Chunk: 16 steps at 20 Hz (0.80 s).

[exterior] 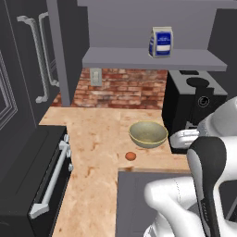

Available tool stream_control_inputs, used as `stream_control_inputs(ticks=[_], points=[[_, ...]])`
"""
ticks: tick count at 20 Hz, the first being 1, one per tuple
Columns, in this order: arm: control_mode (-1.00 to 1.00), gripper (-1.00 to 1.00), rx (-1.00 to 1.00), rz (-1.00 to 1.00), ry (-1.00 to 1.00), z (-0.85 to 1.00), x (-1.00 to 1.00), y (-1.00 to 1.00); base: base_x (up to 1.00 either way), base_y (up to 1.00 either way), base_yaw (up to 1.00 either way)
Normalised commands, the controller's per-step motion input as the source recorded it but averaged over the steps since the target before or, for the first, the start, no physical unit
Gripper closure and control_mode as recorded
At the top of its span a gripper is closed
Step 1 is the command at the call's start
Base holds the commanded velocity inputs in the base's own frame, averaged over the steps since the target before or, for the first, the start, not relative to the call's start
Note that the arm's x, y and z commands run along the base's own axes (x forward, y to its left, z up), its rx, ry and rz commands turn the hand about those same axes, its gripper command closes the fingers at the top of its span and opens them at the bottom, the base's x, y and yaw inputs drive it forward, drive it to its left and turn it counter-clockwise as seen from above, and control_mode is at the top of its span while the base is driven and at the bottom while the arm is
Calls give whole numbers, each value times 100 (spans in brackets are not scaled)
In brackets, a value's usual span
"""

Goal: Pick the egg and butter from the fridge and place them by the bowl for mixing.

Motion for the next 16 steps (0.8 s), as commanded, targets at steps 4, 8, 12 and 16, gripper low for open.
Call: stream_control_inputs(ticks=[4, 8, 12, 16], points=[[-100, -100, 0, 0, 0, 0, 0, 0, 0, 0, 0], [100, -100, 0, 0, 0, 0, 0, 0, -4, 0, 0], [100, -100, 0, 0, 0, 0, 0, 0, -49, 0, 0], [100, -100, 0, 0, 0, 0, 0, 0, -75, 0, 0]])
